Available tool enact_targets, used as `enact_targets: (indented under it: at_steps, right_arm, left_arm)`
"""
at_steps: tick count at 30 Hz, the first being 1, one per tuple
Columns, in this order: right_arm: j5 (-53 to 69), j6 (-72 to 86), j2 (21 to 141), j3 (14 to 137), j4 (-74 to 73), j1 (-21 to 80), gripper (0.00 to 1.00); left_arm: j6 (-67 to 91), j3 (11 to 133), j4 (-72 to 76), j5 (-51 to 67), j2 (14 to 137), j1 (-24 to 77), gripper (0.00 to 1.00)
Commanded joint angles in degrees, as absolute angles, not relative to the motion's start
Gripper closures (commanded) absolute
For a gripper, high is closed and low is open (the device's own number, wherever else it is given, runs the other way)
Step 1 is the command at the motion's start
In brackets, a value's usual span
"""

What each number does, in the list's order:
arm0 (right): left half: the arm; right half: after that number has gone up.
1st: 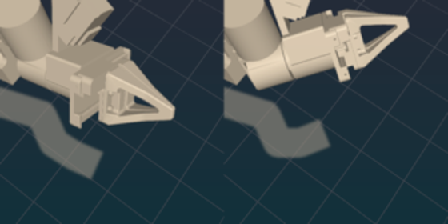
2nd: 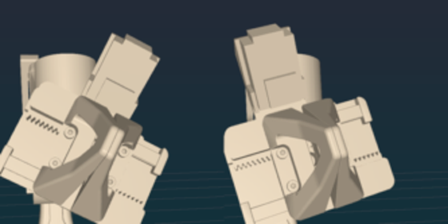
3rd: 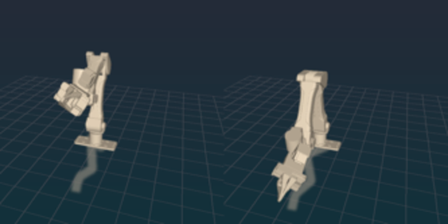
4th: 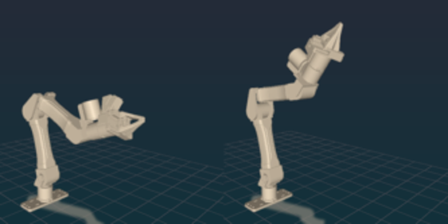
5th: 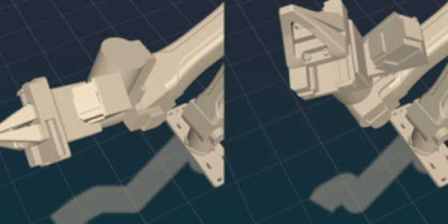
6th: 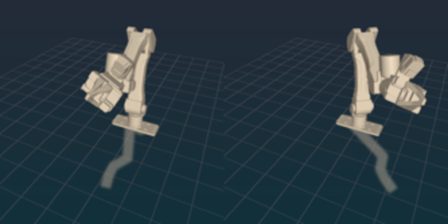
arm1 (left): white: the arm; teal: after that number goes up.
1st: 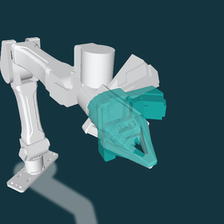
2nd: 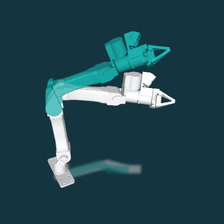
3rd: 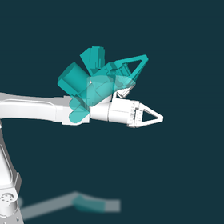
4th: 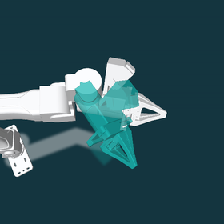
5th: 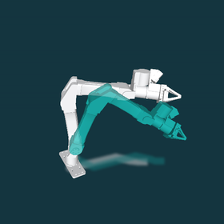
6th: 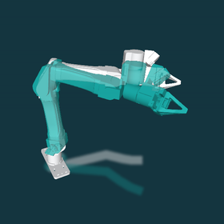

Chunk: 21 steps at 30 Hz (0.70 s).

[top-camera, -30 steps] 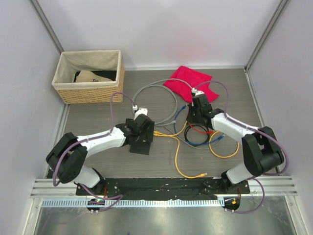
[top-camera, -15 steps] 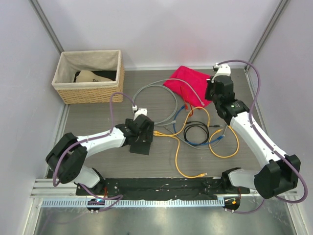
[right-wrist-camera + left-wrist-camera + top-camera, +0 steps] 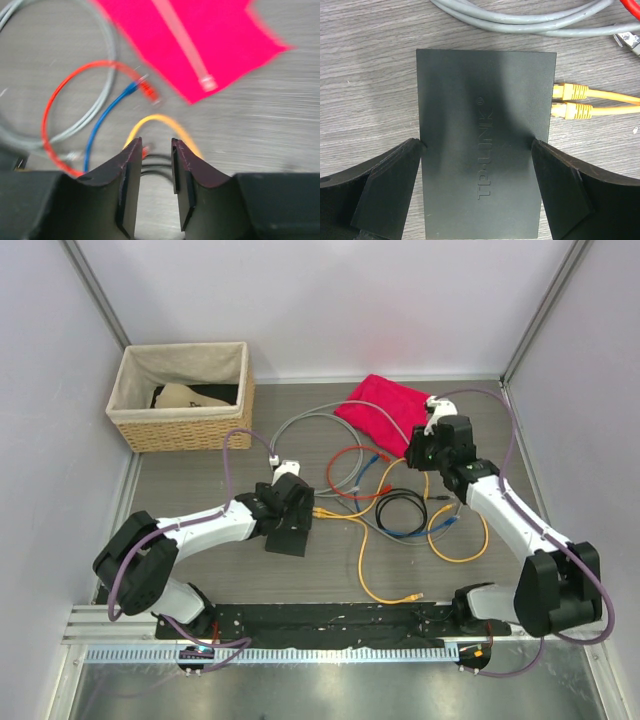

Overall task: Insert the plug into the switch port
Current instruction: Adjust the connector at the center of the board.

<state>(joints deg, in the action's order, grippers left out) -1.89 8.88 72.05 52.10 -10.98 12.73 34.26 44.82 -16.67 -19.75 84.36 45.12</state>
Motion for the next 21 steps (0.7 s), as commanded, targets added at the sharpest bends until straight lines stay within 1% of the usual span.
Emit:
enact_targets:
  at_steps: [1, 5, 10, 14, 21]
  right_arm:
    - [17.81, 5.46, 76.36, 51.06, -6.07, 14.85, 0.61]
    - [21.0, -4.9, 83.22, 54.48, -11.85, 21.34, 0.61]
    - [24.44, -15.18, 88.32, 55.72, -11.77, 24.6, 0.6]
    - [25.48, -20.37, 92.8, 57.74, -14.58, 26.63, 0.61]
    - [24.43, -24.96, 96.5, 59.93, -15.73, 28.21, 0.62]
  left_arm:
    - [35.42, 42.19, -20.92, -16.52, 85.87, 45.0, 0.04]
    - [35.42, 42.27, -20.92, -16.35, 85.96, 45.0, 0.04]
    - [35.51, 42.36, -21.18, -16.26, 85.52, 45.0, 0.04]
    - [35.42, 42.36, -21.18, -16.17, 85.34, 44.91, 0.04]
    - [35.42, 42.54, -21.27, -16.0, 85.69, 44.91, 0.05]
